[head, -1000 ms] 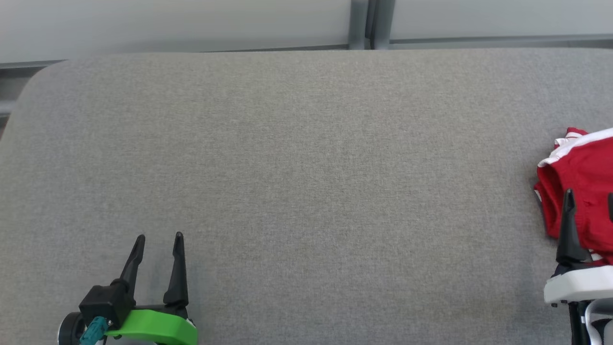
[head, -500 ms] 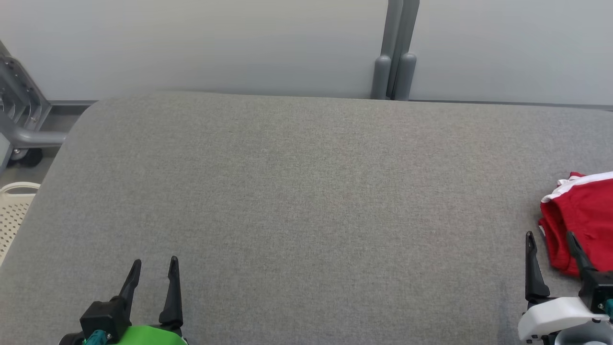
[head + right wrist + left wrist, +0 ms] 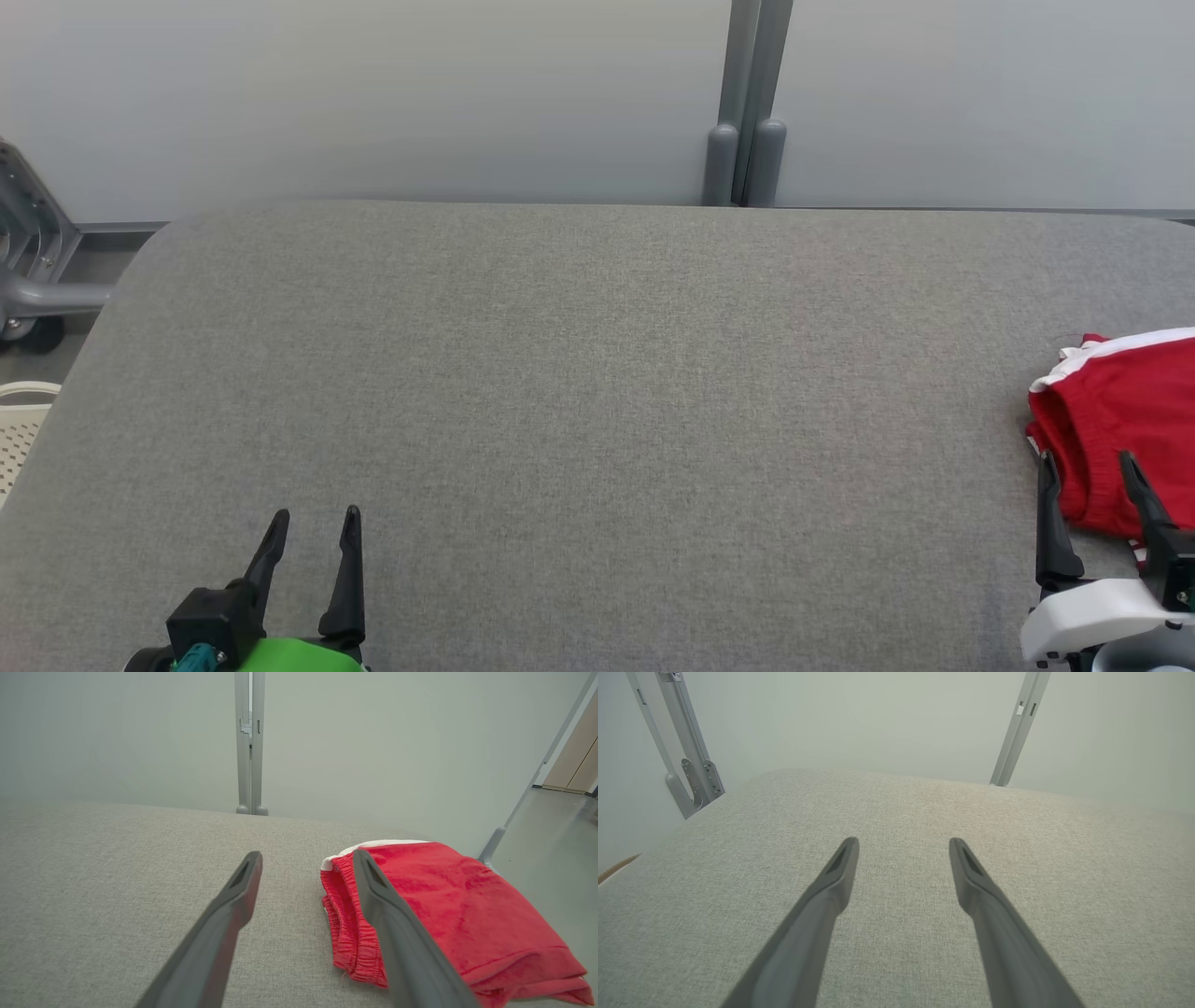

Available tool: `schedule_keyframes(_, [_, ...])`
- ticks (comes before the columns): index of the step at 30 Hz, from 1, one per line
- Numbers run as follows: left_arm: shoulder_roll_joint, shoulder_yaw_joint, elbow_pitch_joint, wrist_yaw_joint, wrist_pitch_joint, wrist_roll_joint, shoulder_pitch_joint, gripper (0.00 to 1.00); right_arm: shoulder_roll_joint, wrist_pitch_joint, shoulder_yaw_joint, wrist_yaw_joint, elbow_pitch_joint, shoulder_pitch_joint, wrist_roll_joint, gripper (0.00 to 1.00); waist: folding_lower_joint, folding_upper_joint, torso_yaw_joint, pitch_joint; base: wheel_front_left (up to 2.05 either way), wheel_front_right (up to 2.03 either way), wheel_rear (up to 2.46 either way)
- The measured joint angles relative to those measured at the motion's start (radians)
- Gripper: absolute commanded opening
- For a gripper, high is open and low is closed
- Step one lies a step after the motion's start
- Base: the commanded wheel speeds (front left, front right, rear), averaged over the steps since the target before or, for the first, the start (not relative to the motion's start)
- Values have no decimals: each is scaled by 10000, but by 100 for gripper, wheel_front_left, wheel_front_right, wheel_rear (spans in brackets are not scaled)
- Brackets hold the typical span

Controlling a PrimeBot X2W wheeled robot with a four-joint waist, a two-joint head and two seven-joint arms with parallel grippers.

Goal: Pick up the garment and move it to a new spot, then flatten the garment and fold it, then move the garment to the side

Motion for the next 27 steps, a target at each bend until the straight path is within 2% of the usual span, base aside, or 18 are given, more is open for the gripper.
schedule_keyframes(19, [48,-148,31,-4,0,-86,-11,100,0,0,-19,2,59,72,-81,100,0,0,255,4,0,0,0])
schedule_keyframes(22, [46,-180,13,-4,0,-98,-12,100,29,-10,303,8,-115,72,-84,100,0,0,248,32,0,0,0])
schedule_keyframes(23, [38,-190,71,-2,4,-100,13,0,35,-6,297,8,-44,78,-86,0,0,0,247,34,0,0,0])
schedule_keyframes(27, [-48,-230,420,-2,61,-100,59,0,173,50,299,8,370,168,-84,0,0,0,246,34,0,0,0])
